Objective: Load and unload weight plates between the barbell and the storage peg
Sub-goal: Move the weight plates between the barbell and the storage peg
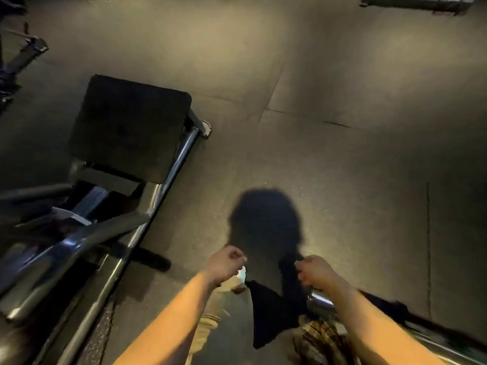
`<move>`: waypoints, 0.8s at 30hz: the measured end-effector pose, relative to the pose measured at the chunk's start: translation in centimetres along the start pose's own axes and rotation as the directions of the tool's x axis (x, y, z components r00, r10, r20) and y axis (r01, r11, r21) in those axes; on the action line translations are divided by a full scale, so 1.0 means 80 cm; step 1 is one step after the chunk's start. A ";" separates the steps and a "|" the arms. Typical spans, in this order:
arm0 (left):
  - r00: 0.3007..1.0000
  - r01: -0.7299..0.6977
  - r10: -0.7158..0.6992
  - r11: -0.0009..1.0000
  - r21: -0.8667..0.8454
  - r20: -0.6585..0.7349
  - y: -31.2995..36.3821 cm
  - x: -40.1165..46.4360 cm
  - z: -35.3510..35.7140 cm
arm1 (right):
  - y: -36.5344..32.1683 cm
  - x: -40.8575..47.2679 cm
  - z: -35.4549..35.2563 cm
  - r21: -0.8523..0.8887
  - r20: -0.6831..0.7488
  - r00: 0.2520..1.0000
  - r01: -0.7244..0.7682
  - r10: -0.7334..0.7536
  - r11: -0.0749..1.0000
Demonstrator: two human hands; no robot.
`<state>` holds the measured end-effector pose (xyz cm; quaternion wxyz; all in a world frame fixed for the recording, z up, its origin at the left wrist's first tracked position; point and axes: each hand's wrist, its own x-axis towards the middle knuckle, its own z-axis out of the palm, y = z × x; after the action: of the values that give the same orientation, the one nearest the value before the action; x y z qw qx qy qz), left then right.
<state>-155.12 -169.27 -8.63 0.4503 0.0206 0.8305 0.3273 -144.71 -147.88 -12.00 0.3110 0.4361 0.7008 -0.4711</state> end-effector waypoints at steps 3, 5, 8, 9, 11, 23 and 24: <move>0.998 0.010 -0.008 0.999 0.033 -0.055 0.032 0.054 -0.090 | -0.065 0.037 0.015 -0.162 0.028 1.000 -0.005 0.010 0.987; 0.994 0.043 -0.042 0.999 0.007 -0.102 0.052 0.096 -0.134 | -0.106 0.048 0.011 -0.244 0.010 1.000 0.024 -0.022 0.970; 0.992 0.043 -0.035 0.997 0.065 -0.122 0.088 0.156 -0.156 | -0.141 0.069 -0.015 -0.200 0.013 0.997 0.078 -0.077 0.977; 0.995 0.043 -0.033 0.994 0.102 -0.097 0.103 0.164 -0.153 | -0.145 0.077 -0.023 -0.103 0.005 0.998 0.067 -0.066 0.992; 1.000 0.019 -0.017 0.983 0.181 -0.014 0.145 0.191 -0.141 | -0.156 0.107 -0.051 0.227 -0.030 0.999 -0.014 0.022 0.974; 0.940 -0.294 0.142 0.797 0.527 0.309 0.479 0.376 -0.081 | -0.217 0.209 -0.301 0.602 -0.131 0.964 -0.108 0.231 0.792; 0.942 -0.299 0.159 0.794 0.529 0.294 0.500 0.385 -0.081 | -0.225 0.208 -0.316 0.553 -0.138 0.968 -0.101 0.211 0.827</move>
<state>-188.78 -131.16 -6.27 0.4749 0.2928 0.8221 0.1136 -168.70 -122.17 -9.93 0.1432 0.6058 0.5276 -0.5780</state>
